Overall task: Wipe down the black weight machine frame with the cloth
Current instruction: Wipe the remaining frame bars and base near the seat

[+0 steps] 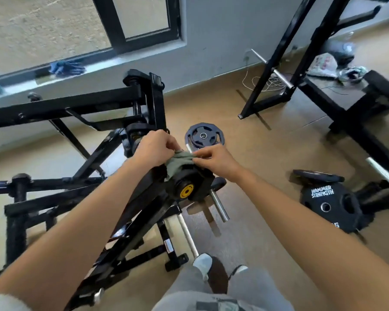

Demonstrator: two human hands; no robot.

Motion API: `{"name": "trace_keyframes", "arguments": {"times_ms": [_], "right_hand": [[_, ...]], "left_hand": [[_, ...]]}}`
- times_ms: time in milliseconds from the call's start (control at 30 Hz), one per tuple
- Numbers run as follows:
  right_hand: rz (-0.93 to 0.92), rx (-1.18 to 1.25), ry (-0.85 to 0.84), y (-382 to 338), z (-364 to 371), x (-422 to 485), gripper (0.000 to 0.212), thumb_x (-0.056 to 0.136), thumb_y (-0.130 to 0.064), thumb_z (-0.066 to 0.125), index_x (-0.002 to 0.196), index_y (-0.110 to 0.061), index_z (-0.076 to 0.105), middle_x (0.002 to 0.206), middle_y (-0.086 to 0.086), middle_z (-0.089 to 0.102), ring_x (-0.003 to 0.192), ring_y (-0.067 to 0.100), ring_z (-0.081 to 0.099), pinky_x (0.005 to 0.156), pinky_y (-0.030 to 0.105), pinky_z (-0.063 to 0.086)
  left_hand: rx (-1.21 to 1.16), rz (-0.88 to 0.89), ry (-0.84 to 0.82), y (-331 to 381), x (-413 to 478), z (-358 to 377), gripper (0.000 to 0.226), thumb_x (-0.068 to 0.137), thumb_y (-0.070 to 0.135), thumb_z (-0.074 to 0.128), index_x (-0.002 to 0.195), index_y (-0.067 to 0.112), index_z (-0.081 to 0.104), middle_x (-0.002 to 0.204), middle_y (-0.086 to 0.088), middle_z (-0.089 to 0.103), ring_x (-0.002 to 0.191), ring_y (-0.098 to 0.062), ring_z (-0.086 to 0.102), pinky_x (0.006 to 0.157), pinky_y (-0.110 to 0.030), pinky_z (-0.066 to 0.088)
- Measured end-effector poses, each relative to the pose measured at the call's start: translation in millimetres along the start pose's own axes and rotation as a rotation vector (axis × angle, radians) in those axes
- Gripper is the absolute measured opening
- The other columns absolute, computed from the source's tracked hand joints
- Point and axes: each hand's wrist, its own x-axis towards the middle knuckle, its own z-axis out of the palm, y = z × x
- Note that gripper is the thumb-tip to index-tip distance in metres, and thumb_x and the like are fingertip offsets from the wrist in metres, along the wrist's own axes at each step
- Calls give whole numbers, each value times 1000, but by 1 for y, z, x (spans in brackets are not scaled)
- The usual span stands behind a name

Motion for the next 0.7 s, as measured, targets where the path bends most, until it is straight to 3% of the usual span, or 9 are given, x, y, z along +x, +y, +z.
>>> {"name": "trace_keyframes", "arguments": {"times_ms": [100,200,267,367,500,600,700], "right_hand": [[-67,36,-96,-2,-1,27,23,91,-15,73,113,-10,76,95,-7,74,83,-6,66,78,15,55],[-117,112,-176,3,-1,51,22,90,-5,71,110,-8,77,95,8,77,78,11,67,73,30,58],[-141,135,-224,11,-4,62,22,87,-4,72,107,-10,78,92,9,77,73,15,66,70,35,59],[-201,120,-320,28,-10,74,21,83,-2,76,100,-13,80,91,5,74,67,13,64,64,30,55],[-272,95,-409,35,-20,79,25,81,-2,79,103,-13,80,100,2,75,82,21,69,77,35,59],[-374,84,-533,29,-36,77,25,82,-1,77,106,-10,79,95,-11,71,75,3,62,77,26,54],[-434,83,-607,26,-40,81,28,80,7,76,105,-6,79,88,-23,63,68,3,59,66,18,54]], "left_hand": [[22,-37,-37,-1,5,-5,26,84,11,65,91,31,80,85,11,73,80,-10,66,75,-32,58],[33,-80,-20,3,4,-2,11,86,39,70,87,33,79,80,18,71,75,-4,65,74,-31,57],[74,-123,-19,11,3,2,20,82,52,76,85,33,78,77,17,70,72,-2,64,69,-28,53],[156,-189,42,34,4,11,17,78,42,84,82,27,79,72,15,69,69,-4,63,66,-23,44],[246,-359,126,64,-3,27,14,82,34,81,94,27,81,90,4,74,93,-19,66,78,-32,50],[240,-507,244,84,-16,44,20,86,36,78,102,25,80,98,3,70,99,-22,63,80,-33,45],[261,-597,288,98,-26,58,22,87,37,76,105,24,80,98,3,65,98,-22,61,77,-31,42]]}}
